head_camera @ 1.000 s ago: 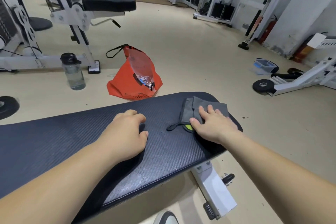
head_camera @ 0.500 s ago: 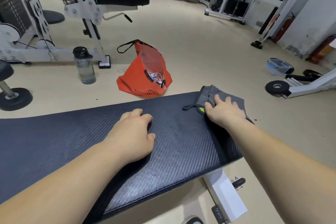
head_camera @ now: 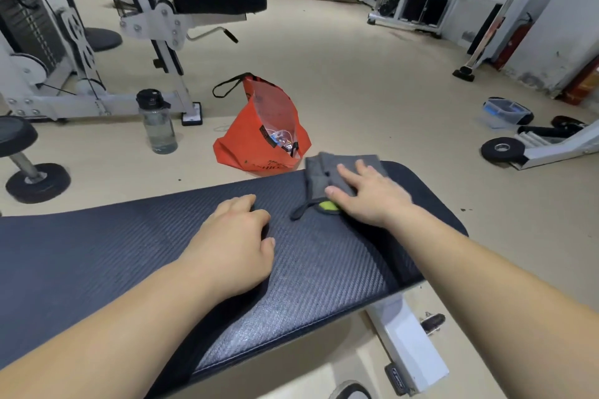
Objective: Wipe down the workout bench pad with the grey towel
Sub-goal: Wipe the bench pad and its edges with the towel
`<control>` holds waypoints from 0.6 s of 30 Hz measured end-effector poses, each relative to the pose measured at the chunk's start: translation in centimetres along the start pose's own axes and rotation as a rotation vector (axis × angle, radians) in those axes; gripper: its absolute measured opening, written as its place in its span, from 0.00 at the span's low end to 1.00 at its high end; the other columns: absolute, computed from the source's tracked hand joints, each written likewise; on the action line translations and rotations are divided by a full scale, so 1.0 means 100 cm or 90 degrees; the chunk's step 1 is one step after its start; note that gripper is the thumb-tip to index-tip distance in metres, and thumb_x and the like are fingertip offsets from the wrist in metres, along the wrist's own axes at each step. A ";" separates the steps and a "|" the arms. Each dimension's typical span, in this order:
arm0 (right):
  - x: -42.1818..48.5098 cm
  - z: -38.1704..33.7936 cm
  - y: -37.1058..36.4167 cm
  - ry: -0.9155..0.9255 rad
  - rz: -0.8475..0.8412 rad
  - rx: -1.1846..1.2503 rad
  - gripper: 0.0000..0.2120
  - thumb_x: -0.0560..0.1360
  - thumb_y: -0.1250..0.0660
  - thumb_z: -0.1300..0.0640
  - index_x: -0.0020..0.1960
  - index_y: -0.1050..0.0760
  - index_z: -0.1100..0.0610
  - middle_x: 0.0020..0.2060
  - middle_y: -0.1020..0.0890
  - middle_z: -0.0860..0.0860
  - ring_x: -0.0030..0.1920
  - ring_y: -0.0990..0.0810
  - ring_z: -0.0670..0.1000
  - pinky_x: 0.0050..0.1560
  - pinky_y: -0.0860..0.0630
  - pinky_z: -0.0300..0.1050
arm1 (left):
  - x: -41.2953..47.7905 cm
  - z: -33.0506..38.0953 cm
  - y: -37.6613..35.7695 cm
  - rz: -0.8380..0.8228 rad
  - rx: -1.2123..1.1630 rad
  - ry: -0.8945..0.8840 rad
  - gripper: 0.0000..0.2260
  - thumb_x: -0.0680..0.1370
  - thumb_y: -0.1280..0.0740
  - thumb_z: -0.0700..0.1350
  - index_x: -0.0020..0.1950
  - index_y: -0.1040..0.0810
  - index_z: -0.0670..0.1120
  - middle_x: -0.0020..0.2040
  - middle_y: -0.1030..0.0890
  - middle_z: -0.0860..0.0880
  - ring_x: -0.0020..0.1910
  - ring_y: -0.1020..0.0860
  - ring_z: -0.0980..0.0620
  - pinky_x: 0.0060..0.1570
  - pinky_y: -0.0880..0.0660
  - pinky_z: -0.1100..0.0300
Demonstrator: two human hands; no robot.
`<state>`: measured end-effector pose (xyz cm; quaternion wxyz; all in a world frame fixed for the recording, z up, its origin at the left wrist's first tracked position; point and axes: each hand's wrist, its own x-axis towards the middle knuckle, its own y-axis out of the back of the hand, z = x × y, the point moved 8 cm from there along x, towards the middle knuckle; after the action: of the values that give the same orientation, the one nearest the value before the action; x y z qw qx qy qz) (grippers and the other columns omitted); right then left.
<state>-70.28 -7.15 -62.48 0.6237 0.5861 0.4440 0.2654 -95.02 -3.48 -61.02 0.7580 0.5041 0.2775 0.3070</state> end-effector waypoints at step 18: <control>-0.054 0.096 0.005 -0.141 0.031 0.014 0.31 0.80 0.46 0.31 0.81 0.40 0.37 0.83 0.41 0.50 0.82 0.42 0.54 0.76 0.36 0.58 | -0.006 0.010 -0.010 0.009 -0.006 -0.055 0.18 0.78 0.37 0.45 0.68 0.24 0.50 0.80 0.36 0.45 0.78 0.38 0.44 0.77 0.38 0.50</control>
<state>-64.38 -16.42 -61.51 0.6560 0.6288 0.3612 0.2093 -94.50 -4.81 -61.53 0.7695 0.5152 0.2395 0.2918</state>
